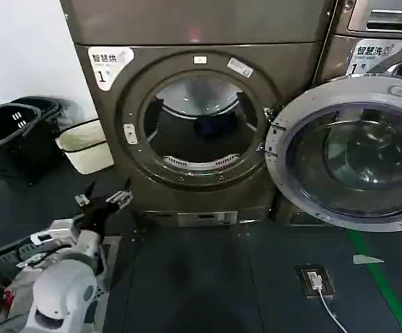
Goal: Grasp the clothes from the dryer.
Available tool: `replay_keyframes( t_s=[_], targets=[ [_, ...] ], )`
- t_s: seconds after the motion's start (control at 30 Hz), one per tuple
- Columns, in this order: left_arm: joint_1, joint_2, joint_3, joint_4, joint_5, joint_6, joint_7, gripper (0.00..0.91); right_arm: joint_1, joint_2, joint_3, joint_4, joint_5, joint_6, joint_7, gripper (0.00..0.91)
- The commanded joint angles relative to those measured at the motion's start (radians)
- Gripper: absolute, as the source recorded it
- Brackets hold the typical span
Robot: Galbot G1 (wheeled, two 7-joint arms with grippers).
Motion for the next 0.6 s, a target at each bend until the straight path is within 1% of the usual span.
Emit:
replay_keyframes(
  t_s=[0.03,0.07,0.1,0.6],
  targets=[
    [0.000,0.001,0.001,0.001,0.000,0.002,0.001,0.907,0.001,0.005,-0.009,0.000,-0.020,0.025,-0.015,0.907],
    [0.000,0.002,0.002,0.001,0.001,0.002,0.001,0.907,0.003,0.009,-0.016,0.000,-0.027,0.037,-0.033,0.907],
    [0.000,0.002,0.002,0.001,0.002,0.002,0.001,0.907,0.003,0.012,-0.019,0.002,-0.035,0.038,-0.035,0.907],
    [-0.013,-0.002,0.008,0.015,0.005,0.004,0.004,0.907,0.003,0.008,-0.012,-0.012,-0.038,0.063,-0.037,0.907]
  ],
)
